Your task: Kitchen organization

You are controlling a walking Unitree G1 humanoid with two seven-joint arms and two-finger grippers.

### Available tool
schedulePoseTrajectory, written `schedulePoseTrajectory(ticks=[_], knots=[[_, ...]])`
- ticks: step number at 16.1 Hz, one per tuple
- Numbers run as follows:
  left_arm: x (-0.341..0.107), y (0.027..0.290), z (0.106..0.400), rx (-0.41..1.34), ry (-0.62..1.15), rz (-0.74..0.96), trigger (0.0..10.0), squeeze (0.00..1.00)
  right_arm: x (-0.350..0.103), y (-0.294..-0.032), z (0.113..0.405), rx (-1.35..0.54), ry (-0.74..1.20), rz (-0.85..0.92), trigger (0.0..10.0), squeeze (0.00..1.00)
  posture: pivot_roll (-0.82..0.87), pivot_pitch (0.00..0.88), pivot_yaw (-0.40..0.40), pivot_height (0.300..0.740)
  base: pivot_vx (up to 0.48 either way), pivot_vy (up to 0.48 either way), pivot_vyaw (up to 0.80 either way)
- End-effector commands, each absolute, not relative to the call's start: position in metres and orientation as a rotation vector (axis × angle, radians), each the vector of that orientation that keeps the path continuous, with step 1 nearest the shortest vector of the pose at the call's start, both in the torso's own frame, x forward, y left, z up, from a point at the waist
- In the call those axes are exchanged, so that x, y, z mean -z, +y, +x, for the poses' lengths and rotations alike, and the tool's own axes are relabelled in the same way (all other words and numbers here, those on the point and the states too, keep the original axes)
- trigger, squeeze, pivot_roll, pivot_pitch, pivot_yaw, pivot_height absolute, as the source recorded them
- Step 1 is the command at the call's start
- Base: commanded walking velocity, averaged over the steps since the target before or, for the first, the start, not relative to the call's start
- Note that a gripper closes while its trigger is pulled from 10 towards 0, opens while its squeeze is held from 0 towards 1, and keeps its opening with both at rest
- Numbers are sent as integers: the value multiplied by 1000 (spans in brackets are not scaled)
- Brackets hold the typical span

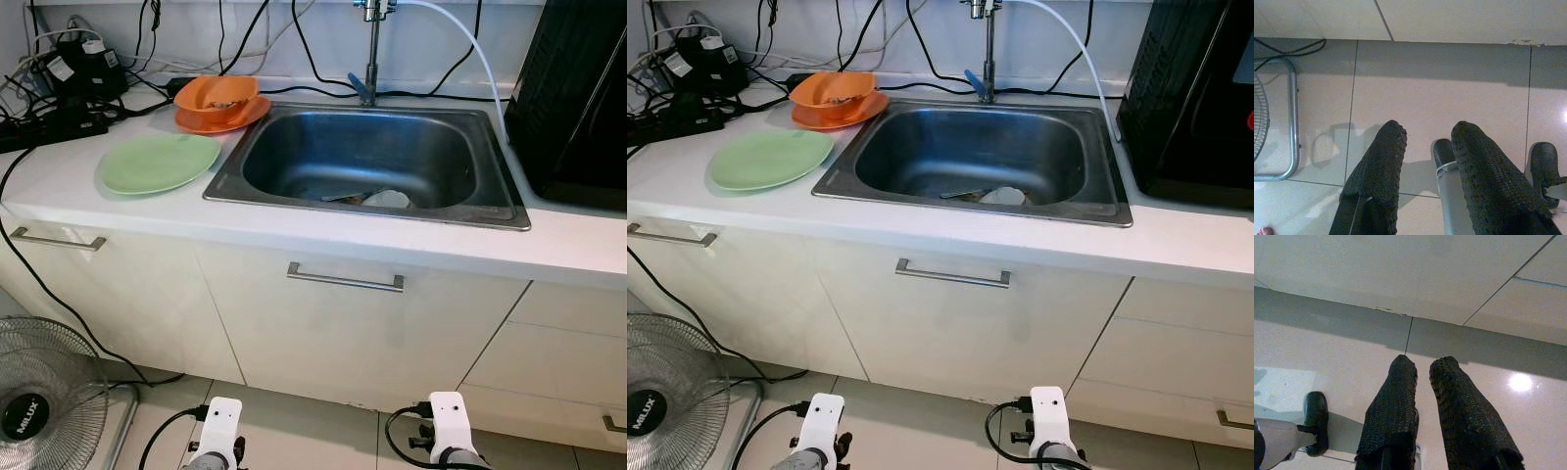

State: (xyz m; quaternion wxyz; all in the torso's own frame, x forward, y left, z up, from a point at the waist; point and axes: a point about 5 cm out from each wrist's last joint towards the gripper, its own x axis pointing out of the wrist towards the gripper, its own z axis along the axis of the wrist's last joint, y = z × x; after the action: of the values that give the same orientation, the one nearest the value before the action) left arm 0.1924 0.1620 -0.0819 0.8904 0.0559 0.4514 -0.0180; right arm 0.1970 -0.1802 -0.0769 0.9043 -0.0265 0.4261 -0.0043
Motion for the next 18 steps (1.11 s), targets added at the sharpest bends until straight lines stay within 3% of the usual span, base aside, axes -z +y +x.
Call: schedulePoseTrajectory(ticks=[1,18], knots=[[83,165,189,23,949,121,10000,0,80,-178,193,10,902,-47,10000,0,38,0,63,740,0,0,0],[84,166,188,23,951,123,10000,0,81,-177,191,8,906,-45,10000,0,38,0,65,740,0,0,0]])
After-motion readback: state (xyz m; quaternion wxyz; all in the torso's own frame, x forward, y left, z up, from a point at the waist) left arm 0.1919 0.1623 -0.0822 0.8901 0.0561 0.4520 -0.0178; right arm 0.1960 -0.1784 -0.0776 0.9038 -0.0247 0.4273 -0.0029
